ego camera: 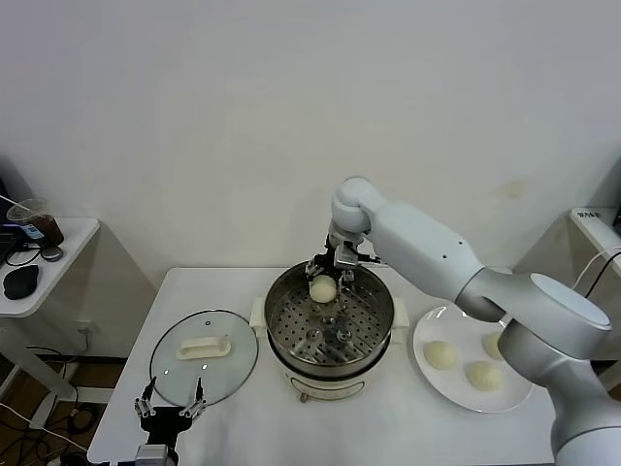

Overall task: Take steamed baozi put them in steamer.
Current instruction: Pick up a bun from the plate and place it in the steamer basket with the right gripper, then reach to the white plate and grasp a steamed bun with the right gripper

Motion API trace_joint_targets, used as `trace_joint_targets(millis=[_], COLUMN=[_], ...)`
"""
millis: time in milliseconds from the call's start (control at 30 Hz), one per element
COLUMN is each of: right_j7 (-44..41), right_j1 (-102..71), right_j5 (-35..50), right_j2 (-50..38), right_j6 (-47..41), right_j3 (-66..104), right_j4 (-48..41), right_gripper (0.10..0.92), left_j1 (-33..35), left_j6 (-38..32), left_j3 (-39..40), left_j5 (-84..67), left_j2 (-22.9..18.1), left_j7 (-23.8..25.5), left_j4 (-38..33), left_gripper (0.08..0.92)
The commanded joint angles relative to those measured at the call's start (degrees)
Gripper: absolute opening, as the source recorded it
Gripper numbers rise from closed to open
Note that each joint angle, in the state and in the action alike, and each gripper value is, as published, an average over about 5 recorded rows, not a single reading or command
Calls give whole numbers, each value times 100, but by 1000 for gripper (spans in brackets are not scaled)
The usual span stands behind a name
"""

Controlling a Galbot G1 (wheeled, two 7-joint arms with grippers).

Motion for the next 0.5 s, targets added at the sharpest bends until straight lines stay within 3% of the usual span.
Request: trace_joint_targets(millis=[33,200,367,500], right_j7=[-188,-200,-223,-251], right_j1=[472,1018,1793,2039], right_j5=[1134,2236,3686,4204], right_j2=[-444,-1234,-2270,-3034], right_j6=[-520,-1697,-4248,-5906], right_j3=[-206,-272,-701,-865], right_j4=[560,1137,1838,2081], right_gripper=[820,823,823,823], left_j1=[22,101,207,312], left_j6=[11,28,57,117], left_j3=[4,16,-9,4], left_j5=[-13,-28,-106,-188], left_j2=[-3,0,38,88], left_j7=[12,21,30,68], left_j4=[-47,-123,-215,-368], left_gripper=[823,823,823,823])
